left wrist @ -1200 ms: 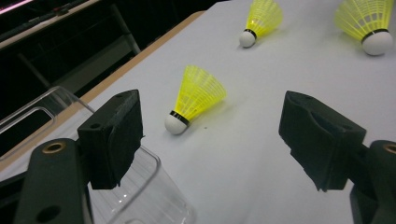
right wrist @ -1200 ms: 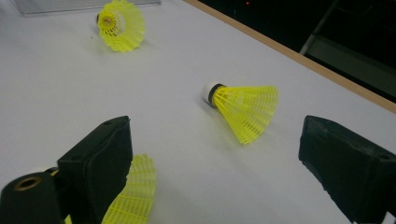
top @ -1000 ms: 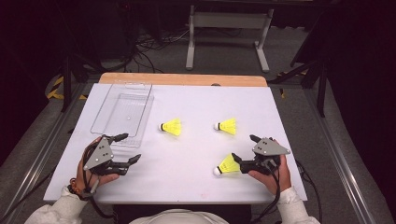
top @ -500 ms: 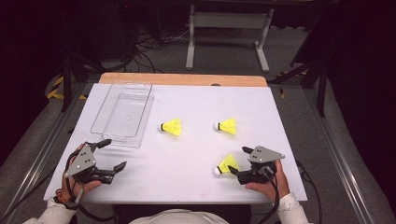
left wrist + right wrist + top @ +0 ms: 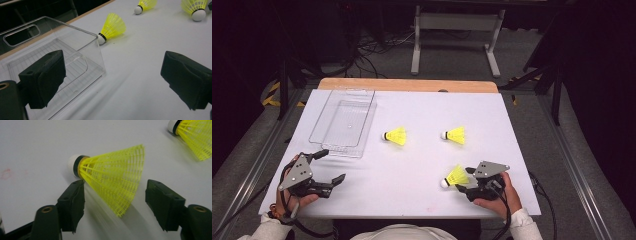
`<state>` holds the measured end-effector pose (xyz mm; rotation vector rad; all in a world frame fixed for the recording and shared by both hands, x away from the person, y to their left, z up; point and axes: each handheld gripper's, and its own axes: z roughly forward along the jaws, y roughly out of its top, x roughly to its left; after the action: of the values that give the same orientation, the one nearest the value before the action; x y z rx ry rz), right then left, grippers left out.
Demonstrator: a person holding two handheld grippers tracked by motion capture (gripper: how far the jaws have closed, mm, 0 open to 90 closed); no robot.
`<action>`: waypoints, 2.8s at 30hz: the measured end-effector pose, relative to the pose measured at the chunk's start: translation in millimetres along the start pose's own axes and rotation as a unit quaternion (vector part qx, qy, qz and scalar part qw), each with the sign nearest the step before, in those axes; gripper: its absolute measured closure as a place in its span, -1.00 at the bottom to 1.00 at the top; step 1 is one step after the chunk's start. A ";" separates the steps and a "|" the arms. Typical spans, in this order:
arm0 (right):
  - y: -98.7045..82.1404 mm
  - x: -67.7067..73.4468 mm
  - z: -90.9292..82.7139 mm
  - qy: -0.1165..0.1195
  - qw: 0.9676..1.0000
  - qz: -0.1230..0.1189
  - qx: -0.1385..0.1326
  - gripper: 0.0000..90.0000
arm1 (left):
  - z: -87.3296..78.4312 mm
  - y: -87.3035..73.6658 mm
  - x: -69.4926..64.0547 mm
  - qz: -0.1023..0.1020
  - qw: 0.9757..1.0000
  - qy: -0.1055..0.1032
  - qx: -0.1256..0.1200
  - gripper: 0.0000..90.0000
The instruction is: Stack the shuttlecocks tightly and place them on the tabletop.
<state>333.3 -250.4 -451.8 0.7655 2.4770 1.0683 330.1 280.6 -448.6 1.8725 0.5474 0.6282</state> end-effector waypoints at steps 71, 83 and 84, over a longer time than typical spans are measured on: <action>6.6 -3.0 -31.3 -0.045 0.991 -0.021 -0.125 1.00 | 4.6 -0.9 1.3 0.003 1.000 -0.004 0.014 -0.87; 20.3 1.1 -19.5 -0.052 0.990 -0.027 -0.130 1.00 | 4.8 -0.5 0.5 0.004 1.000 -0.002 0.014 -0.89; 20.3 1.1 -19.5 -0.052 0.990 -0.027 -0.130 1.00 | 4.7 -0.5 0.5 0.004 1.000 -0.002 0.014 -0.89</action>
<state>329.7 -249.1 -423.9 0.6534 2.2019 1.2667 333.5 277.8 -450.5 1.9023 0.5498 0.6253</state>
